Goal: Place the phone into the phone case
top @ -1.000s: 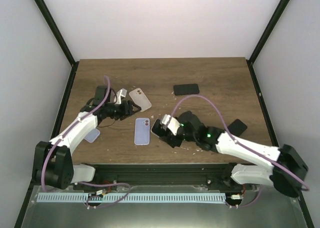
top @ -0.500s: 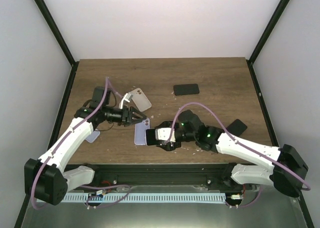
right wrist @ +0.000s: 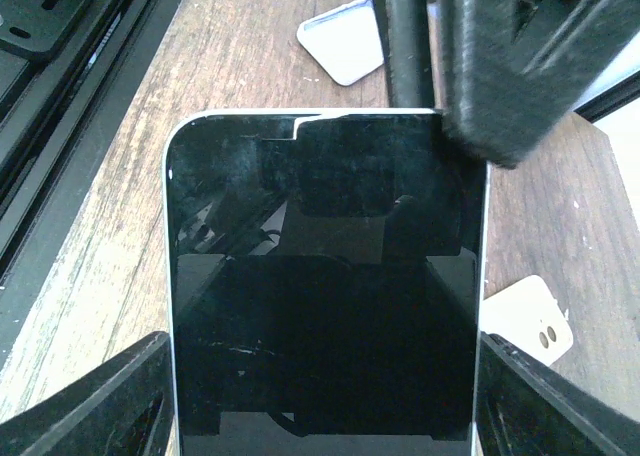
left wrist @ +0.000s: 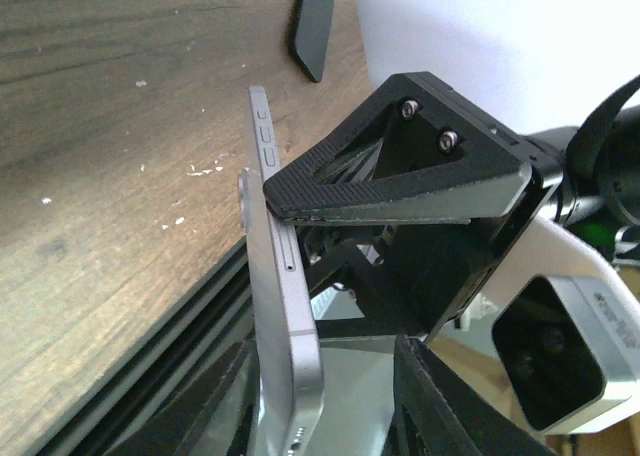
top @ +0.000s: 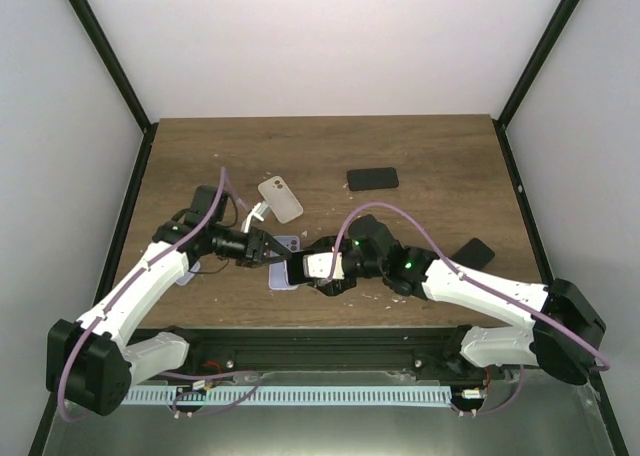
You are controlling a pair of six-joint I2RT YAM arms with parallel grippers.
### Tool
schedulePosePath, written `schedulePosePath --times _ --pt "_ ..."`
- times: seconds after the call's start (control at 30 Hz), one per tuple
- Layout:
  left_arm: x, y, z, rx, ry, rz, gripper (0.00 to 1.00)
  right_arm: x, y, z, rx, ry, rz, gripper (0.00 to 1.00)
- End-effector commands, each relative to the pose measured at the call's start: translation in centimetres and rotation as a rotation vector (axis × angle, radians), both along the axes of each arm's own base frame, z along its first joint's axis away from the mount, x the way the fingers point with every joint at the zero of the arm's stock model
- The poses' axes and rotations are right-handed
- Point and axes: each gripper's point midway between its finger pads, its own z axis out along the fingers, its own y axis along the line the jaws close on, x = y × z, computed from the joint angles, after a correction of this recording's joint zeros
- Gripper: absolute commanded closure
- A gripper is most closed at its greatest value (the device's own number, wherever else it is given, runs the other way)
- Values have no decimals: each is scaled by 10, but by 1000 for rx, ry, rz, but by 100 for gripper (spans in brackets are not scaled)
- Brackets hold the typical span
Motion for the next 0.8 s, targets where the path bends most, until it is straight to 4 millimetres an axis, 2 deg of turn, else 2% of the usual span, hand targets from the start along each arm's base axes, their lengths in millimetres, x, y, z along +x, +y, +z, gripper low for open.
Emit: schedulePosePath --times 0.0,0.17,0.27,0.4,0.57,0.7,0.77 --pt "-1 0 -7 8 -4 -12 81 10 16 43 107 -103 10 54" --pt "-2 -1 -10 7 11 -18 86 10 14 38 99 -105 5 54" --pt "0 -2 -9 5 7 -20 95 12 14 40 110 -104 -8 52" --pt "10 -2 -6 23 -3 23 100 22 11 52 162 -22 -126 33" --pt "28 -1 0 11 -40 135 100 7 0 79 324 179 -191 2" --pt "38 4 -10 19 -44 222 100 0 -14 98 477 357 -273 0" --pt "40 5 -13 8 -37 244 100 3 -21 103 525 418 -334 0"
